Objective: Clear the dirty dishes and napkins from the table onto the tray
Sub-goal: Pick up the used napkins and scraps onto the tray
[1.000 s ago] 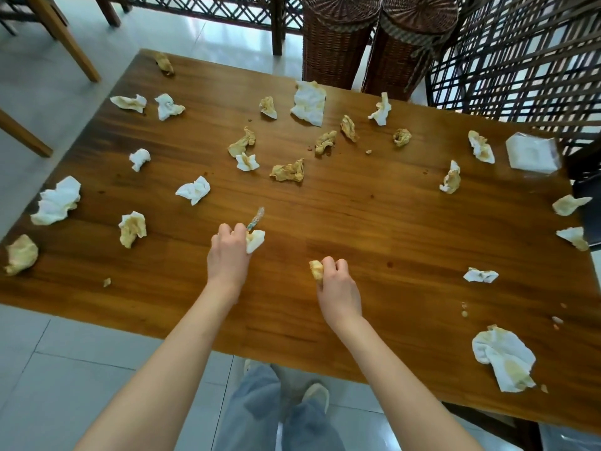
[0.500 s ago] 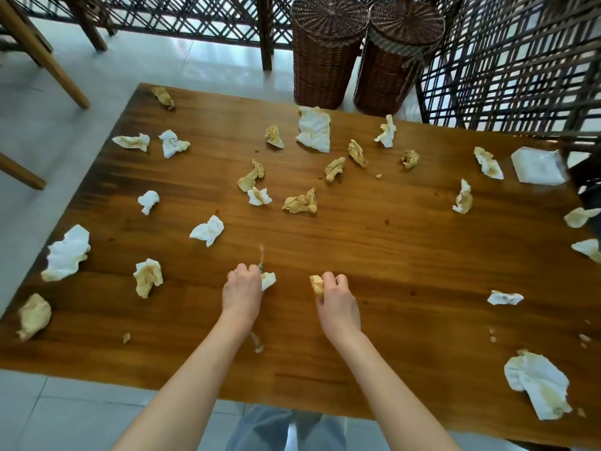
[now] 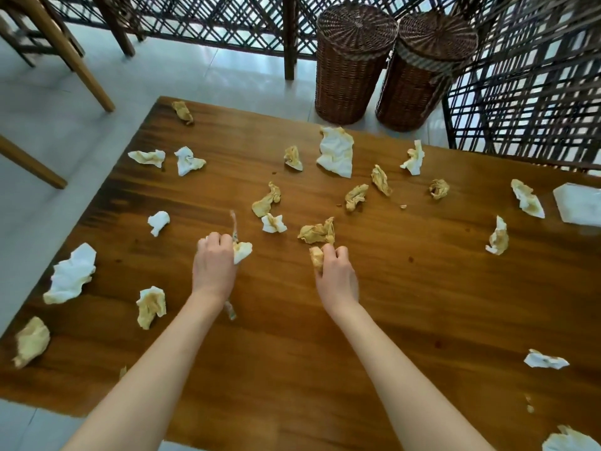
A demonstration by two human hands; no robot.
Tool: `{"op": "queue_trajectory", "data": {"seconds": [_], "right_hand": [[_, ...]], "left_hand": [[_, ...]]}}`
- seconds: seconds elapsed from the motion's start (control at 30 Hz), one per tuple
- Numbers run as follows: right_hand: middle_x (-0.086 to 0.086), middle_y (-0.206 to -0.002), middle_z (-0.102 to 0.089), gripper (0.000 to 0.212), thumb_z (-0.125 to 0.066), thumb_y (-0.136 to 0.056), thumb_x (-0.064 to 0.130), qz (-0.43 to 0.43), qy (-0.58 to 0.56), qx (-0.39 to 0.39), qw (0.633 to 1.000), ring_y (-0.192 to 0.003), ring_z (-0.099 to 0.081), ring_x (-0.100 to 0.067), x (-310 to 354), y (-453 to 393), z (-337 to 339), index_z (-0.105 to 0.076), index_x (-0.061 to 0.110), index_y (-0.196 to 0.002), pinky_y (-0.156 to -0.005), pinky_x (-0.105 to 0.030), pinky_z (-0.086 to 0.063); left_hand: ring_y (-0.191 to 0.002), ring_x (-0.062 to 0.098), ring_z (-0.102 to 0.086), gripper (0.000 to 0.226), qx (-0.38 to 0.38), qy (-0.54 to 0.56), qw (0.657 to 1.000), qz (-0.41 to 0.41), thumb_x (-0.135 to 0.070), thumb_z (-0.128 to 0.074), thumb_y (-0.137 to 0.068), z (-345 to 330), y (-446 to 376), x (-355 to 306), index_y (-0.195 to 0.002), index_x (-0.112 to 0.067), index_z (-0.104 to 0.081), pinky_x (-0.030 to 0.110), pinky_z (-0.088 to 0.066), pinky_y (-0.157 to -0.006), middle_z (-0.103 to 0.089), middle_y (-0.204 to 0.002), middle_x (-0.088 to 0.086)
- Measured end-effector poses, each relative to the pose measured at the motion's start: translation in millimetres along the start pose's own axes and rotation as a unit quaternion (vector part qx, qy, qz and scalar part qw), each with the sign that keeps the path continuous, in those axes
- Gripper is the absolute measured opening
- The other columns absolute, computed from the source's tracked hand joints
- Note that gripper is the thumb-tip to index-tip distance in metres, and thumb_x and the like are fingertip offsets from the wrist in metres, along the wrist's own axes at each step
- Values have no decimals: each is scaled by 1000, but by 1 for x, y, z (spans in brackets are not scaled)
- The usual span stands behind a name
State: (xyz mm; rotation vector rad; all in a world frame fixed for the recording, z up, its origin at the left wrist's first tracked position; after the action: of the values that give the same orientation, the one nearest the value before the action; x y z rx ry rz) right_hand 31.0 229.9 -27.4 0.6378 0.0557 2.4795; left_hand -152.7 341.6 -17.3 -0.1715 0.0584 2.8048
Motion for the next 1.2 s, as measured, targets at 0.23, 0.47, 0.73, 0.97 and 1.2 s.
{"op": "queue_trajectory", "data": {"seconds": [0.23,0.47,0.73,0.97,1.2], "right_hand": [[-6,-100,-41,28,-50,-88,1,7,38,-47,998,-84,-47,-20,22,-68,-5,-45,16,-111,-58,-27,-37],[-9,-118,-36,38,-54,-89,45,-28,97,30,994,-98,-47,-27,11,-90,-24,-42,23,-118,-65,-31,-40],[-11,-109,-50,23,-58,-91,21,-6,75,-19,997,-86,-58,-23,10,-85,-20,-53,14,-113,-66,-28,-49],[-13,-108,-53,22,-63,-87,17,-28,41,-116,992,-88,-59,-27,-2,-121,29,-54,9,-106,-66,-28,-44],[-11,-109,-46,16,-55,-92,20,-56,103,-111,987,-98,-47,-24,-18,-165,30,-52,12,-106,-61,-27,-36]], "left_hand": [[-99,23,-50,30,51,-6,998,20,-17,-60,-89,-22,-15,10,-118,-9,-55,27,-47,-81,-54,-117,11],[-75,28,-54,35,19,36,999,-19,2,-69,-78,-26,-16,9,-111,-5,-63,33,-51,-62,-61,-94,18],[-73,27,-57,30,-13,132,991,-23,10,-72,-71,-20,-25,14,-97,-2,-64,26,-45,-60,-63,-87,16],[-84,23,-53,39,-26,178,977,-109,11,-72,-69,4,-88,-52,-104,-5,-64,22,-41,-64,-59,-93,13],[-89,29,-52,31,4,141,984,-109,8,-68,-75,-26,-105,-75,-102,-6,-65,28,-45,-68,-59,-103,17]]}}
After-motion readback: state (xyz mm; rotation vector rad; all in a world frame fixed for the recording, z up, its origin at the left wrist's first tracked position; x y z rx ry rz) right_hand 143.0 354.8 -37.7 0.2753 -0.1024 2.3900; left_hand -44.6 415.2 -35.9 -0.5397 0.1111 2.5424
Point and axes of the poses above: each hand's wrist, its own y-axis away from the middle knuckle, its own z-axis out of the back of the hand, x = y × z, the point moved 3 cm from there along -y, towards the middle knuckle
